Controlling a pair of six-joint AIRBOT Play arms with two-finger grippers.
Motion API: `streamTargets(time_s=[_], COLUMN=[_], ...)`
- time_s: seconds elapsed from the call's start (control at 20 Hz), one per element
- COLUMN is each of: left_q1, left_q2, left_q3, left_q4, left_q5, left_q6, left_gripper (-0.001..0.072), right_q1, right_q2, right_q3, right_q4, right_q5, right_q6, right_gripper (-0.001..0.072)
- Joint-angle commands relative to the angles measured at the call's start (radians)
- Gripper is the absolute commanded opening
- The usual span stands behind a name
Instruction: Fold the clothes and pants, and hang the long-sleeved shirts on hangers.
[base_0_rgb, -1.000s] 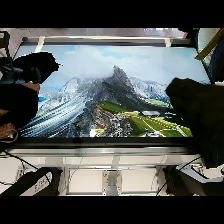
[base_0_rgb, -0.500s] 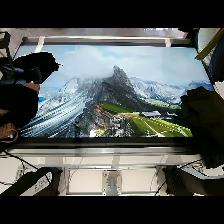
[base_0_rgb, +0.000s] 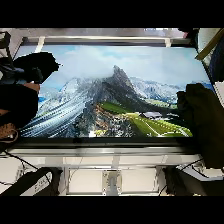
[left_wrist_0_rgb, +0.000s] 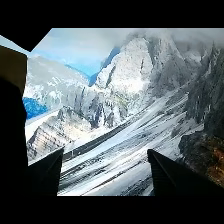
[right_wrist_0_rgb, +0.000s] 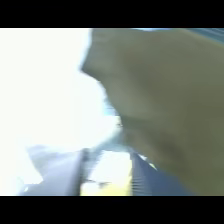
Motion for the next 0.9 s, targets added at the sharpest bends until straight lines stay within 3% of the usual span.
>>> streamTargets(time_s=[0.0,0.05,0.1,0.2,0.35,0.45,0.85], left_q1=[-0.001,-0.001,-0.001,-0.001,-0.001,-0.001,-0.001], left_q2=[0.000,0.000,0.000,0.000,0.000,0.000,0.000], left_q3=[0.000,0.000,0.000,0.000,0.000,0.000,0.000], left_q4=[-0.027,-0.041,-0.045,-0.059,-0.070,-0.080,-0.167], left_q5=[0.000,0.000,0.000,0.001,0.000,0.000,-0.035], left_q6=[0.001,0.001,0.000,0.001,0.000,0.000,0.000], left_gripper=[0.0602,0.0601,0.0521,0.0021,0.0024,0.0024,0.0024], right_q1=[0.290,0.449,0.589,0.863,1.115,1.188,1.201], right_q2=[0.029,0.031,0.029,0.016,-0.006,-0.009,-0.008], right_q3=[0.035,0.035,0.035,0.035,0.035,0.035,0.035], right_q4=[0.338,0.283,0.195,-0.069,-0.359,-0.441,-0.420], right_q5=[-0.059,-0.055,-0.060,-0.087,-0.085,-0.079,-0.072], right_q6=[-0.161,-0.226,-0.275,-0.290,-0.292,-0.290,-0.290], right_gripper=[0.0013,0.0008,0.0008,0.0007,0.0008,0.0008,0.0008])
